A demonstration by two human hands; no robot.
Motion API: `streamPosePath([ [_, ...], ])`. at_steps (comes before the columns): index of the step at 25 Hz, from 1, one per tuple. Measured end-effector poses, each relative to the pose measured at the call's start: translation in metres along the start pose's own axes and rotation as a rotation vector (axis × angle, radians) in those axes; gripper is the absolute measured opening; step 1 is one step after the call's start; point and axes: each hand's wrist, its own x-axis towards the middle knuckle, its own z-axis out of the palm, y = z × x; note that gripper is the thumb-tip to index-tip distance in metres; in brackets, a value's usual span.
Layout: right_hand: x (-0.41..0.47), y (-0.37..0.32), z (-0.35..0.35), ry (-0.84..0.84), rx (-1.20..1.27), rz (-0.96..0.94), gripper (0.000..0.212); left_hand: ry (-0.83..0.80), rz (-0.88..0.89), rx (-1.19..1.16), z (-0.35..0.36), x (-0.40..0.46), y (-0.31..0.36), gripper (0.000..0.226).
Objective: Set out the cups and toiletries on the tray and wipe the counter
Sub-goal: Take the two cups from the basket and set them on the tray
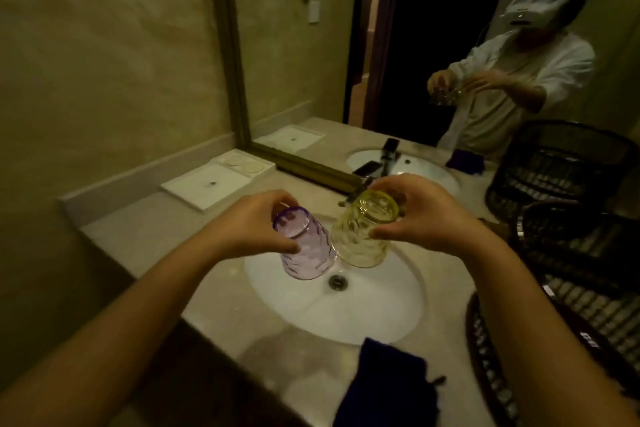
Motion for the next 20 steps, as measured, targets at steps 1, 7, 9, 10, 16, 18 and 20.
streamPosePath([
  [1, 0.005, -0.012, 0.022, -0.004, 0.019, -0.007, 0.060, 0.014, -0.021, -0.018, -0.005, -0.012, -0.022, 0.062],
  [7, 0.037, -0.076, 0.129, -0.031, 0.109, -0.046, 0.064, 0.146, -0.141, -0.183, -0.037, -0.067, -0.128, 0.055],
  [9, 0.051, -0.091, 0.154, -0.037, 0.113, -0.051, 0.063, 0.163, -0.171, -0.219, -0.046, -0.073, -0.153, 0.058],
  [10, 0.060, -0.098, 0.166, -0.032, 0.111, -0.055, 0.063, 0.169, -0.177, -0.224, -0.051, -0.073, -0.165, 0.060],
  [16, 0.124, -0.111, 0.232, 0.033, 0.231, -0.006, 0.072, 0.268, -0.253, -0.311, -0.071, -0.046, -0.231, 0.073],
  [18, 0.147, -0.110, 0.254, 0.076, 0.285, 0.016, 0.074, 0.319, -0.261, -0.338, -0.076, -0.030, -0.251, 0.068],
  [20, 0.180, -0.107, 0.276, 0.109, 0.324, 0.028, 0.073, 0.362, -0.247, -0.358, -0.088, -0.005, -0.278, 0.057],
])
